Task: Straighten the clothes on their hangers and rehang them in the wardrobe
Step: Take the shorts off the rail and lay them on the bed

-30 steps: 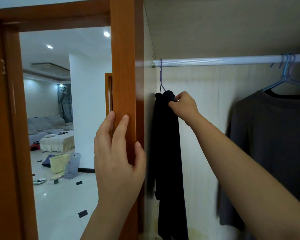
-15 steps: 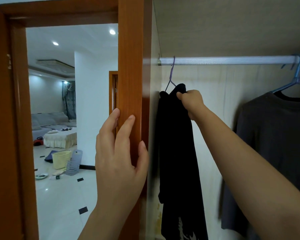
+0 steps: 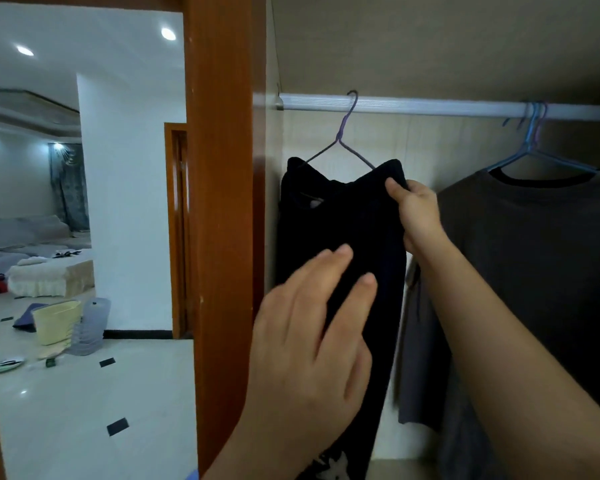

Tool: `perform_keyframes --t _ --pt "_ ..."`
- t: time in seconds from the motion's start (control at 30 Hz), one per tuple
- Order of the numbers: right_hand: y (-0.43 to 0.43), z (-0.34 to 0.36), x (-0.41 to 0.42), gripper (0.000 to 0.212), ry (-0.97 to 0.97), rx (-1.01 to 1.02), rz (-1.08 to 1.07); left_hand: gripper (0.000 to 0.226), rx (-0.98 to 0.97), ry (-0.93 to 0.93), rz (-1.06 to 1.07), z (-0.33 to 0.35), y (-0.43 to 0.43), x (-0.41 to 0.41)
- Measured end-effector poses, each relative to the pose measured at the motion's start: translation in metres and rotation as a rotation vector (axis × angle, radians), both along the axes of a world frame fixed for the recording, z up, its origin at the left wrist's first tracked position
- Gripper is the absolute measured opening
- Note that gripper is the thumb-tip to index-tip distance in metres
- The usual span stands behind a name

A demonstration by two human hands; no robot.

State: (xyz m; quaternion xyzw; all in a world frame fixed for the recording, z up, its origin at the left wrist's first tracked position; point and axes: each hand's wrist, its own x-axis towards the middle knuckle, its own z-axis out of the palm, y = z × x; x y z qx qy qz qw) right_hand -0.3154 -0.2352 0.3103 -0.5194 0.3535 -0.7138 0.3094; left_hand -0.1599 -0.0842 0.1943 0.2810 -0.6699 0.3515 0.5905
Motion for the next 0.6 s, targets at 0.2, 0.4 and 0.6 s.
perform_keyframes --t 0.2,0.4,0.6 --pt "0.011 0.013 -0.002 0.02 -0.096 -0.066 0.006 0.037 0.202 0.029 -0.184 -0.017 -0.018 -0.005" --pt "0.015 0.03 0.003 0.023 -0.117 -0.088 -0.045 0.035 0.411 0.156 -0.348 -0.023 -0.028 -0.009" --pt "0.038 0.031 -0.004 0.022 -0.195 -0.197 -0.036 0.036 0.459 0.259 -0.452 -0.025 -0.028 -0.005"
